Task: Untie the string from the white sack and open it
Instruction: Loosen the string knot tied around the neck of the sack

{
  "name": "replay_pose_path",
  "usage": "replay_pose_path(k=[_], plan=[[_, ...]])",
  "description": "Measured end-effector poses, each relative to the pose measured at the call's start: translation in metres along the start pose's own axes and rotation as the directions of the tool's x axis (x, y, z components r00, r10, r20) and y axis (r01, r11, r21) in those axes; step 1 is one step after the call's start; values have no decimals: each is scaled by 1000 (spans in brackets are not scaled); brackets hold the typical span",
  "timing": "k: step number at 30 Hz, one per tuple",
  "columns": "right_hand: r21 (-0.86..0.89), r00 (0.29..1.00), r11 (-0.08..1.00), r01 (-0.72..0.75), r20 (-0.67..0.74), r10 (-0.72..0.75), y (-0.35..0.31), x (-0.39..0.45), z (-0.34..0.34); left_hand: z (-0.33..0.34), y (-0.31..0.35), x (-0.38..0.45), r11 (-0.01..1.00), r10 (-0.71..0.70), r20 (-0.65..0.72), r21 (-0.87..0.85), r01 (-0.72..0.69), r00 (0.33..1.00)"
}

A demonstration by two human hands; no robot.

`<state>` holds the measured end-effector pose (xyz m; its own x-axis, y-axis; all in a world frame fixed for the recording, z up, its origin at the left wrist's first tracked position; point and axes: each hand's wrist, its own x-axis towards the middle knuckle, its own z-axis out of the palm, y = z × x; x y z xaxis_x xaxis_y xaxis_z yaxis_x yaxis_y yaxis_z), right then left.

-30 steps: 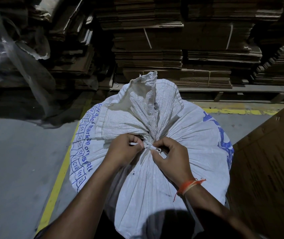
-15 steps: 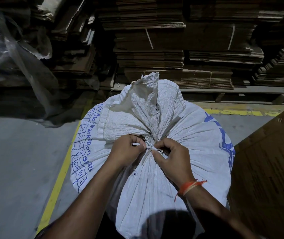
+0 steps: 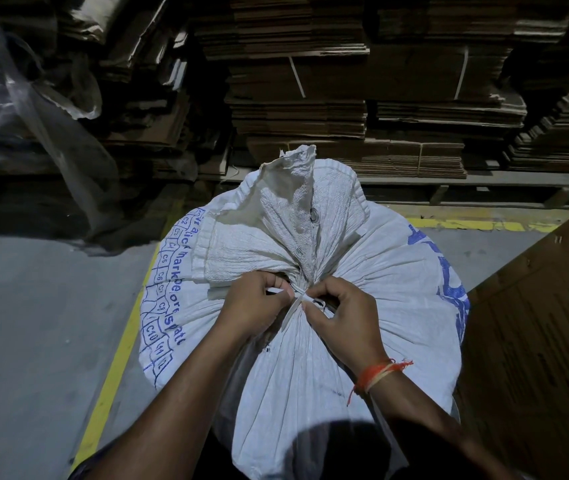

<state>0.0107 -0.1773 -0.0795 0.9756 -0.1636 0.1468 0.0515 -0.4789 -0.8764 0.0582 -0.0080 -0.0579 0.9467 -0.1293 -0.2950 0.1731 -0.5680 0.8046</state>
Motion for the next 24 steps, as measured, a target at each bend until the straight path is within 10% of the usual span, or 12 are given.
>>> replay_pose_path(k=[24], plan=[[3, 1000, 1000, -28, 6, 28, 1, 0, 0, -5, 4, -4, 998, -7, -65, 68, 12, 998]])
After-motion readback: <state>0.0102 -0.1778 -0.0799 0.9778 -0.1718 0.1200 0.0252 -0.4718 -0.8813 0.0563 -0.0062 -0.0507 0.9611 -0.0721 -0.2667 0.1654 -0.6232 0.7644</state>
